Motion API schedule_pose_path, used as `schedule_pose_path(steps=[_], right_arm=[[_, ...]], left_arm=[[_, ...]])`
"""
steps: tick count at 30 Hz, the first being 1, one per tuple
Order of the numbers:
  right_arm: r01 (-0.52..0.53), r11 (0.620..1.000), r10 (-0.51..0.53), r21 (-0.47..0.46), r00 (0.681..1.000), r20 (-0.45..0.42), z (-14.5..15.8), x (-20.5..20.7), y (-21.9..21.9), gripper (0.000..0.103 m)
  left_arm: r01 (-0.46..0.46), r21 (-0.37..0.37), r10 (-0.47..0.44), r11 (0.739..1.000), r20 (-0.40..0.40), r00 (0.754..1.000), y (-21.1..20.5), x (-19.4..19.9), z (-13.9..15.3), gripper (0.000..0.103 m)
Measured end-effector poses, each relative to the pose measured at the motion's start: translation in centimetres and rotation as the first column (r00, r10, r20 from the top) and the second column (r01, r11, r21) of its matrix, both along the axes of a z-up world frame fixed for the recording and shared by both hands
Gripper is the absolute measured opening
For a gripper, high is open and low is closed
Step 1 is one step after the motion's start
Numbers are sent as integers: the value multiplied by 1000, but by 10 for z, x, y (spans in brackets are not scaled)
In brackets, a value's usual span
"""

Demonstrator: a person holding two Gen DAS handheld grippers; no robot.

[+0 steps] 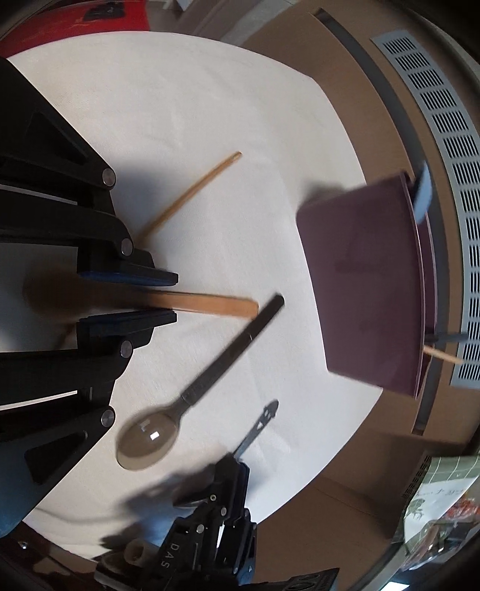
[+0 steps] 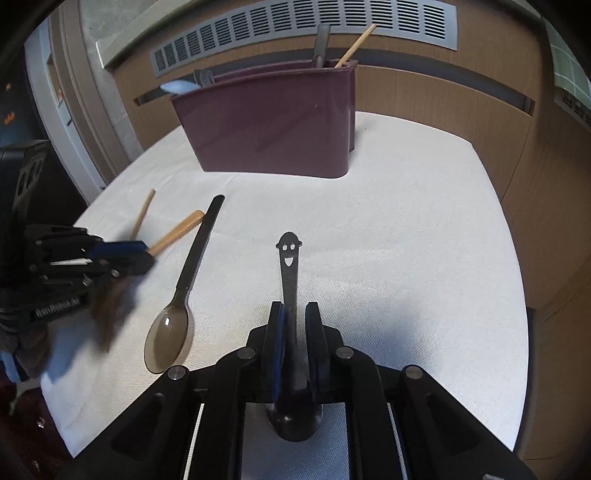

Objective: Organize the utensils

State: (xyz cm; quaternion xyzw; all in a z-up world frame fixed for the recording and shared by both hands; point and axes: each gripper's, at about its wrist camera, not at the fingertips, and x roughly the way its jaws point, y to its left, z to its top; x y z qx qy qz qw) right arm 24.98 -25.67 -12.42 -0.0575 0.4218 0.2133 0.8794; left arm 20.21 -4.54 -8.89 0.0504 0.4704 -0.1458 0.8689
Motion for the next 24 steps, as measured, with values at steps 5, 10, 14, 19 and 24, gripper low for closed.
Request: schedule_pose_path(steps=[5, 10, 14, 19, 24], right_arm=[[-40, 998, 40, -39, 999, 6, -1, -2, 5, 15], [-62, 998, 62, -11, 998, -13, -1, 15, 6, 16], [-105, 989, 108, -103, 994, 26, 0, 14, 22, 8], [-65, 998, 65, -1, 996, 56, 14, 8, 12, 8], [-20, 995, 6, 98, 989, 145, 43, -4, -4, 8]], left_arm=[[1, -37, -2, 999, -35, 999, 15, 2, -2, 13], [49, -20, -50, 999, -48, 998, 6, 8, -1, 13], [81, -16, -82, 997, -71, 994, 6, 13, 0, 14], [96, -20, -98, 995, -82, 992, 4, 19, 0, 14], [-4, -96, 4, 995, -2, 1000, 10, 25, 14, 10]])
